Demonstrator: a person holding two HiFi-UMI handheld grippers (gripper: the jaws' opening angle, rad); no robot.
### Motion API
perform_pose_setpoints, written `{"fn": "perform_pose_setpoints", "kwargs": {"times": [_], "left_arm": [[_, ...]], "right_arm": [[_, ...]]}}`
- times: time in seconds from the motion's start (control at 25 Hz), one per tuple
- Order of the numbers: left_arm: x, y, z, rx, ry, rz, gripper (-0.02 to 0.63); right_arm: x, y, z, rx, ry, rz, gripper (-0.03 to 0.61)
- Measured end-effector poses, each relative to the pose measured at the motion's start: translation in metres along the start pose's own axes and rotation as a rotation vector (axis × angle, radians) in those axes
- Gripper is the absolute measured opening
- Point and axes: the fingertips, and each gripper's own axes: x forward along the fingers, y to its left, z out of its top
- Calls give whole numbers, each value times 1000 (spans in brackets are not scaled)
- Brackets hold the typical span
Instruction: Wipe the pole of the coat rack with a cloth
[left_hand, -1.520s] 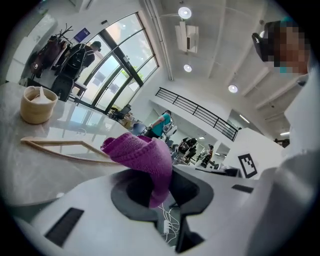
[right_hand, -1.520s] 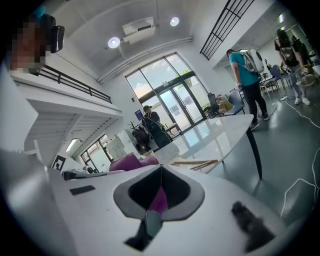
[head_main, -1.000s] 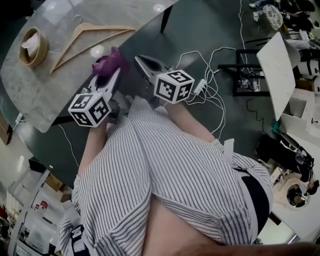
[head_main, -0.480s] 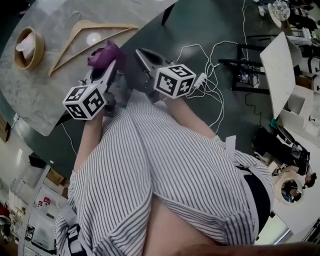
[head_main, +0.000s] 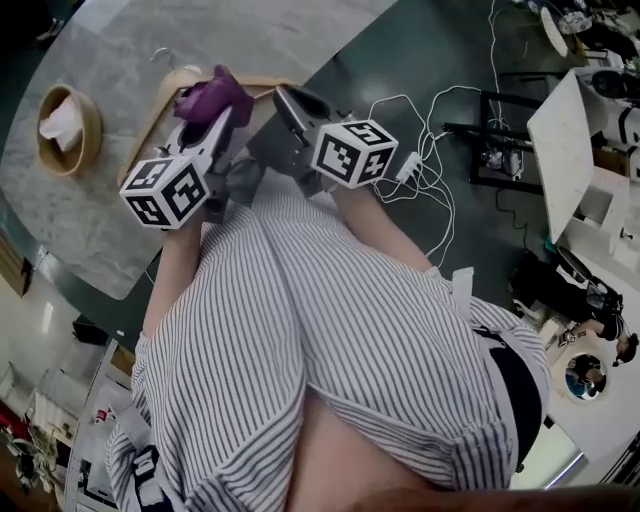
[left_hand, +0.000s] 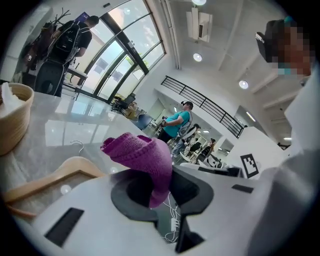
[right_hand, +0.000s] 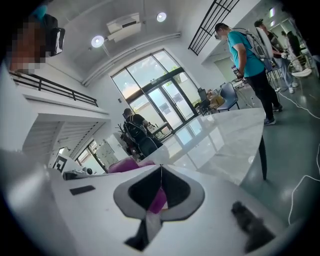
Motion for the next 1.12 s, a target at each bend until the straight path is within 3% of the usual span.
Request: {"fn": "perform_pose_setpoints", "kwargs": {"times": [0.2, 0.6, 1.12], "left_arm": [[14, 21, 21, 30, 41, -24, 83], [34, 28, 17, 27, 113, -77, 83], [60, 17, 5, -11, 158, -49, 83]], "right_arm": [[30, -8, 20, 26, -30, -39, 17], [44, -23, 18, 40, -5, -96, 17], [34, -54, 23, 87, 52, -96, 17]]}}
